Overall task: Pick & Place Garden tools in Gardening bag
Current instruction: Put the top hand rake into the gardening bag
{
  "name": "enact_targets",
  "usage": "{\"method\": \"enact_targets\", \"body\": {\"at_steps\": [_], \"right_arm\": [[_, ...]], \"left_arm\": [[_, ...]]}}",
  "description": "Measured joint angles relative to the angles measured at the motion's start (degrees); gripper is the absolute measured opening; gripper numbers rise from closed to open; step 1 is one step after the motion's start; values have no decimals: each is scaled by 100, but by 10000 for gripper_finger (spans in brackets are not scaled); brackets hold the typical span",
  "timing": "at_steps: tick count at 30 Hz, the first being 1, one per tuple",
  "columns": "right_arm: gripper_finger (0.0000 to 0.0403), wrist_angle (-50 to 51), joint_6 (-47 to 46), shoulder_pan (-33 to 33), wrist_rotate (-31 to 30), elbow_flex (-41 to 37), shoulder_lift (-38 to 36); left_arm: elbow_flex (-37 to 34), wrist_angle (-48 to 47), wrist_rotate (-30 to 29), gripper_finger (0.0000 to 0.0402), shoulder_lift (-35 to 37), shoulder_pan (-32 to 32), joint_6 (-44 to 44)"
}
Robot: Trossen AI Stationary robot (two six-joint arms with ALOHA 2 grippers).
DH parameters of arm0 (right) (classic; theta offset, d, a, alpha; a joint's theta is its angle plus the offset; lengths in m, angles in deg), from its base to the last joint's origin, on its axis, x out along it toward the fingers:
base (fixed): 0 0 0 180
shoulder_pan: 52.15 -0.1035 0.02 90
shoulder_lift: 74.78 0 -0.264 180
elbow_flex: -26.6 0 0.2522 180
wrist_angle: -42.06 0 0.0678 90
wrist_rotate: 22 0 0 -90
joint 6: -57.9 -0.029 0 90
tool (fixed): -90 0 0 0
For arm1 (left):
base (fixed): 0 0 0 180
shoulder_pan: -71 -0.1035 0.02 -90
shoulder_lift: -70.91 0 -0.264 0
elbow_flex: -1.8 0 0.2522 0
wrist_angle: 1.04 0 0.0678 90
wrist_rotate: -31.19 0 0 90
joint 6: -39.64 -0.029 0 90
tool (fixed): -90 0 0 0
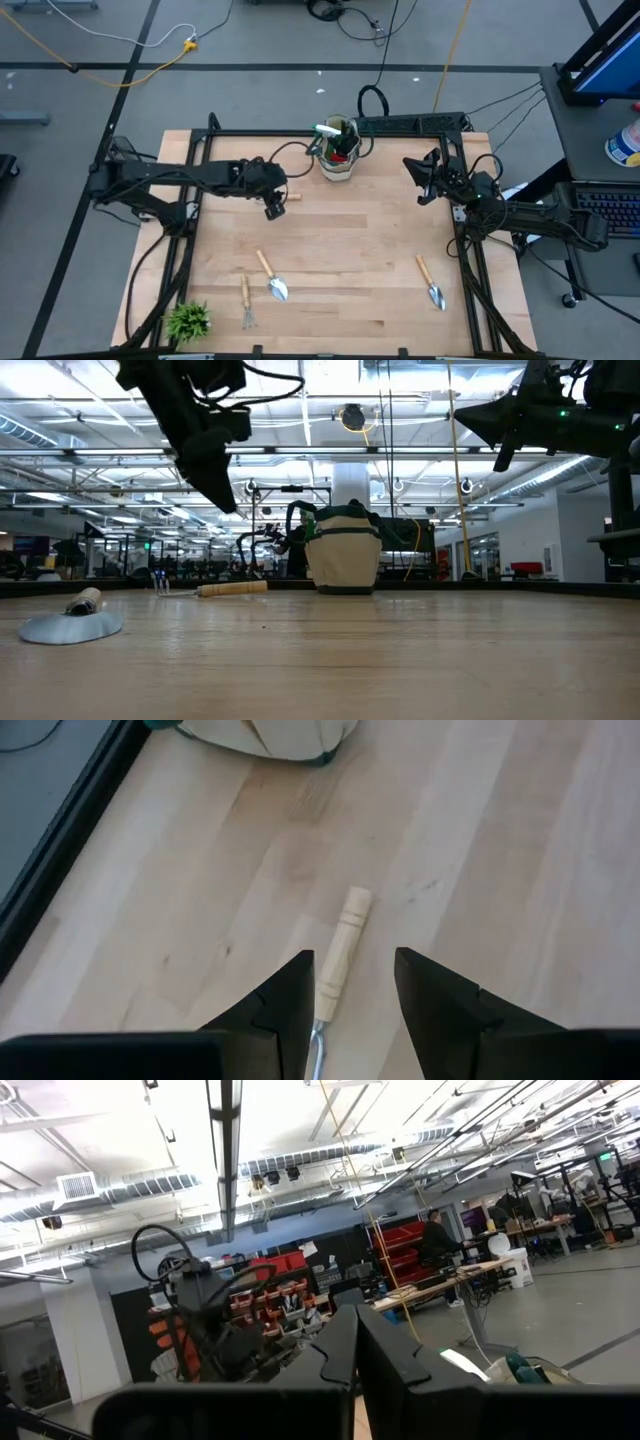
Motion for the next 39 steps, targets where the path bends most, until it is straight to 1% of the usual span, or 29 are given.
{"method": "enact_targets", "body": {"at_steps": [6,21,24,29,34,39], "right_arm": [[0,2,0,0,2,0,0],[0,2,-17,0,2,0,0],[0,2,-19,0,2,0,0],[0,2,-20,0,2,0,0],[0,2,-20,0,2,2,0],[0,2,-20,0,2,2,0]], "left_arm": [[0,14,-1,145,-217,-1,15],[0,29,9,150,-207,-53,267],[0,31,13,174,-205,-55,377],[0,30,16,245,-205,-55,475],[0,31,83,309,-205,-53,130],[0,40,66,347,-205,-55,-423]]}}
